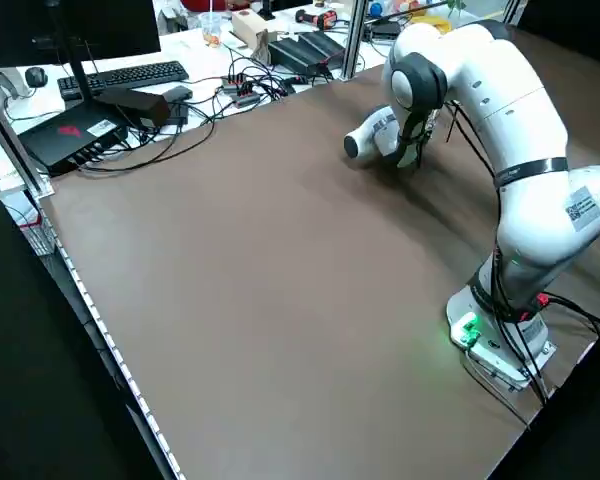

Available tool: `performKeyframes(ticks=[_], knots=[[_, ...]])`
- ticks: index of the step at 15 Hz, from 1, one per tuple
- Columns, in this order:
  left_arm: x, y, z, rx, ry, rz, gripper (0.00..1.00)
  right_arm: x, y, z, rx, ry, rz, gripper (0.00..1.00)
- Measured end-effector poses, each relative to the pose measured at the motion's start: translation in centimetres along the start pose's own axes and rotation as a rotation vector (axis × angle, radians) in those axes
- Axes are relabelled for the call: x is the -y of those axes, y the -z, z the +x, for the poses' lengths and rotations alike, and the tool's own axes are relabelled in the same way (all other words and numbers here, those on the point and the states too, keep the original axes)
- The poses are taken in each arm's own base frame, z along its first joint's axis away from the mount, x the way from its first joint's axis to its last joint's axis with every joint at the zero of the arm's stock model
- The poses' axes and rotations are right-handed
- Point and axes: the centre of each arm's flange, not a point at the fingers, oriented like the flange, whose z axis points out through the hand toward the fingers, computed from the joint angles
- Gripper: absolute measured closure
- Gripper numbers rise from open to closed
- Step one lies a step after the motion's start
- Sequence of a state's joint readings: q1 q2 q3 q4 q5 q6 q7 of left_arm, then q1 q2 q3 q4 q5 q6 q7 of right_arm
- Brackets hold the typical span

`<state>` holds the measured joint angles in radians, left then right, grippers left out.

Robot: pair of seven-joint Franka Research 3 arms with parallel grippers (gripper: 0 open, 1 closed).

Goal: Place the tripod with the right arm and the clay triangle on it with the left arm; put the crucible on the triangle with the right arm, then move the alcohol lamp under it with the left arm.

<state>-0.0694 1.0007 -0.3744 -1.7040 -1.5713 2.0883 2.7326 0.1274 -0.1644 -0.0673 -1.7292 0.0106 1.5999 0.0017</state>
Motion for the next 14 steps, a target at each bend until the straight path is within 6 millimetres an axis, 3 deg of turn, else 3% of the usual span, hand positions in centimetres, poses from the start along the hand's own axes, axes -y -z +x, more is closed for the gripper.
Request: performKeyframes(ticks=[14], knots=[[-1.7, -5.2, 1.5, -0.033, 0.03, 0.004, 0.37, -0.7, 0.2, 0.4, -0.043, -0.015, 0.001, 0.0]])
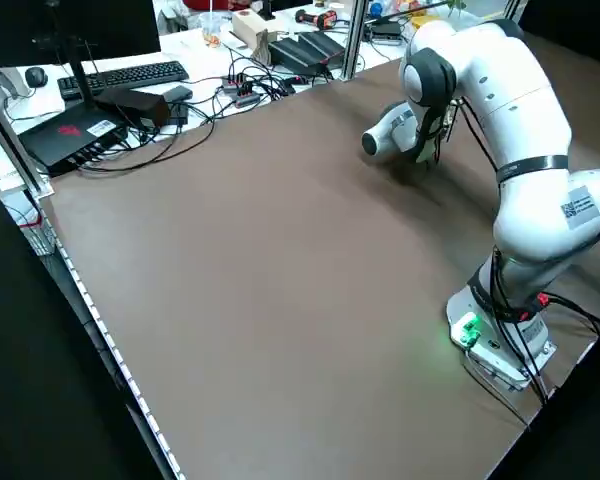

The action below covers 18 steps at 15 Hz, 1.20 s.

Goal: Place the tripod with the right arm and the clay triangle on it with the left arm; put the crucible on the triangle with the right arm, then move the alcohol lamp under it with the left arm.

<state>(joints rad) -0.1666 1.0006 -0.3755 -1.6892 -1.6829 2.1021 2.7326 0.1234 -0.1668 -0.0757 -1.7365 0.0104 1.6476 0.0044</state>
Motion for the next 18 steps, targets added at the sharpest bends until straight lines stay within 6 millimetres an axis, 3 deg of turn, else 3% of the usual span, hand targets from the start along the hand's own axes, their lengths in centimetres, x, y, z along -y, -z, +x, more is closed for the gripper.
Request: performKeyframes(ticks=[2, 4, 6, 7, 8, 9, 11, 16, 18], knots=[[0.2, 0.3, -0.1, 0.003, 0.0, 0.005, 0.35, -0.3, 0.3, 0.0, -0.009, -0.005, -0.001, 0.0], [0.7, 1.2, -0.2, 0.011, -0.002, 0.021, 0.22, -0.6, 0.4, -0.1, -0.011, -0.012, -0.003, 0.0], [2.0, 3.3, -0.4, 0.028, -0.008, 0.053, 0.19, -0.7, 0.4, -0.1, -0.009, -0.014, -0.003, 0.0], [2.8, 4.6, -0.2, 0.035, -0.018, 0.067, 0.11, -0.7, 0.4, -0.1, -0.009, -0.014, -0.003, 0.0], [4.5, 7.5, 0.7, 0.053, -0.057, 0.08, 0.08, -0.7, 0.4, -0.1, -0.008, -0.014, -0.003, 0.0], [5.5, 9.1, 1.6, 0.063, -0.084, 0.085, 0.02, -0.7, 0.3, -0.1, -0.005, -0.014, -0.003, 0.0], [7.4, 11.8, 4.3, 0.086, -0.131, 0.089, 0.0, -0.6, 0.3, -0.2, -0.004, -0.012, -0.003, 0.0], [10.9, 17.1, 11.5, 0.2, -0.099, 0.041, 0.0, -0.5, 0.0, -0.2, 0.003, -0.013, -0.003, 0.0], [12.6, 18.4, 14.6, 0.263, -0.069, 0.022, 0.0, -0.7, -0.1, -0.2, 0.008, -0.016, -0.002, 0.0]])
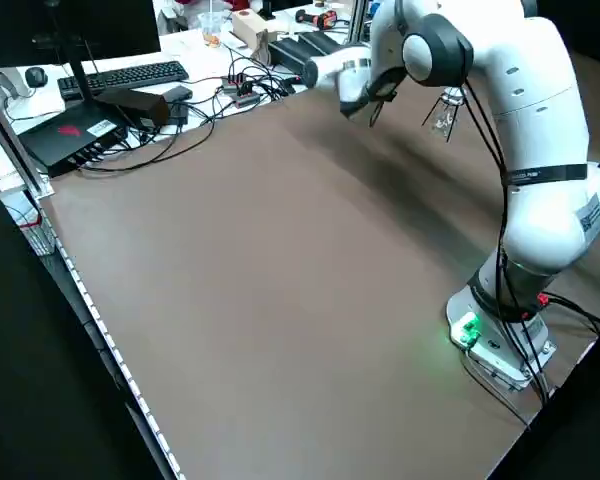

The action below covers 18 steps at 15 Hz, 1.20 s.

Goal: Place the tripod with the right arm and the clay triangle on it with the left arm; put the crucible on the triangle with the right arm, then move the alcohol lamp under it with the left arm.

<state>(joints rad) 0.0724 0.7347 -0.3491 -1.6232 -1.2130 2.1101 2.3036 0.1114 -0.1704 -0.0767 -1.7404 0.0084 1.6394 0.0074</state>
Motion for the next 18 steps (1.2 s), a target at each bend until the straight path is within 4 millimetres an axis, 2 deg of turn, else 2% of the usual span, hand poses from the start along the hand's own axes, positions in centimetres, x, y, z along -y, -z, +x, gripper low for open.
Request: performKeyframes(ticks=[3, 6, 8, 10, 13, 14, 15, 16, 18], knots=[[2.1, 1.9, 3.8, 0.095, 0.058, -0.024, 0.0, 0.1, -0.1, -0.1, 0.009, 0.002, 0.0, 0.0], [3.0, 3.6, 7.3, 0.179, 0.147, -0.02, 0.0, 0.5, -0.4, -0.2, 0.026, 0.009, 0.0, 0.0], [3.2, 4.8, 10.0, 0.219, 0.219, 0.001, 0.0, 1.7, -0.8, -0.1, 0.037, 0.032, 0.003, 0.0], [3.2, 6.2, 13.0, 0.284, 0.29, 0.026, 0.01, 4.1, -2.0, 0.2, 0.06, 0.068, 0.03, 0.0], [2.4, 7.9, 17.3, 0.417, 0.423, 0.086, 0.0, 7.5, -4.4, 1.0, 0.112, 0.088, 0.122, 0.01], [1.8, 8.5, 18.5, 0.463, 0.473, 0.113, 0.0, 8.6, -5.3, 1.3, 0.127, 0.082, 0.133, 0.01], [0.4, 9.6, 20.3, 0.55, 0.573, 0.176, 0.01, 10.7, -6.9, 1.8, 0.143, 0.071, 0.133, 0.04], [-0.3, 10.4, 21.0, 0.598, 0.623, 0.217, 0.0, 11.5, -7.5, 1.9, 0.152, 0.072, 0.131, 0.03], [-1.8, 12.3, 22.0, 0.689, 0.729, 0.291, 0.0, 11.7, -7.8, 2.0, 0.159, 0.067, 0.128, 0.02]])
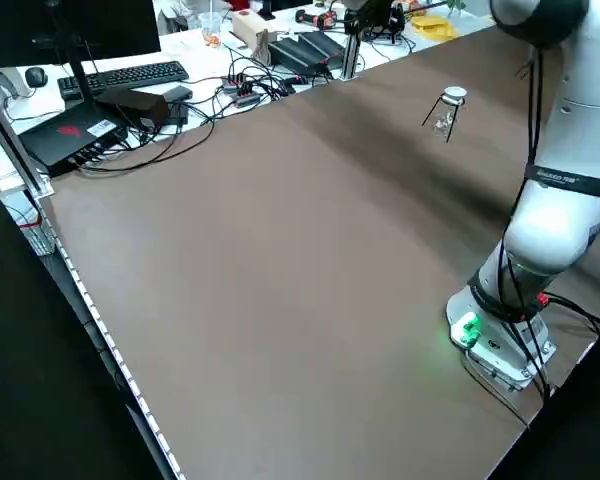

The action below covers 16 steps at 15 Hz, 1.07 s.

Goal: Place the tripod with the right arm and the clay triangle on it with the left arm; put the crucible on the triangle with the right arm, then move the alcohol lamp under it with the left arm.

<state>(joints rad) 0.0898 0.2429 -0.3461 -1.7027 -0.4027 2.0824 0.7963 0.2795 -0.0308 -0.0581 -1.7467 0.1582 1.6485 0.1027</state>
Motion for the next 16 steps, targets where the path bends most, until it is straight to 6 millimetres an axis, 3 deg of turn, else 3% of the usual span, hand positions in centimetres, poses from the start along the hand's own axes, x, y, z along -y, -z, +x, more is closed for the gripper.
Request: performKeyframes(ticks=[2, 6, 8, 12, 16], knots=[[-0.5, 2.2, -1.9, 0.099, 0.155, 0.053, 0.0, -1.5, 0.6, 0.2, -0.01, -0.025, -0.005, 0.02], [-1.8, 6.3, -5.2, 0.308, 0.481, 0.198, 0.0, -8.0, 3.9, -0.7, -0.043, -0.054, -0.054, 0.0], [-2.5, 8.4, -6.4, 0.378, 0.605, 0.304, 0.0, -10.1, 5.8, -1.7, -0.072, -0.075, -0.087, 0.01], [-3.9, 14.1, -8.0, 0.342, 0.815, 0.466, 0.0, -11.4, 8.7, -3.4, -0.137, -0.094, -0.1, 0.01], [-4.0, 15.1, -7.8, 0.311, 0.863, 0.485, 0.0, -11.5, 8.5, -3.5, -0.137, -0.096, -0.1, 0.01]])
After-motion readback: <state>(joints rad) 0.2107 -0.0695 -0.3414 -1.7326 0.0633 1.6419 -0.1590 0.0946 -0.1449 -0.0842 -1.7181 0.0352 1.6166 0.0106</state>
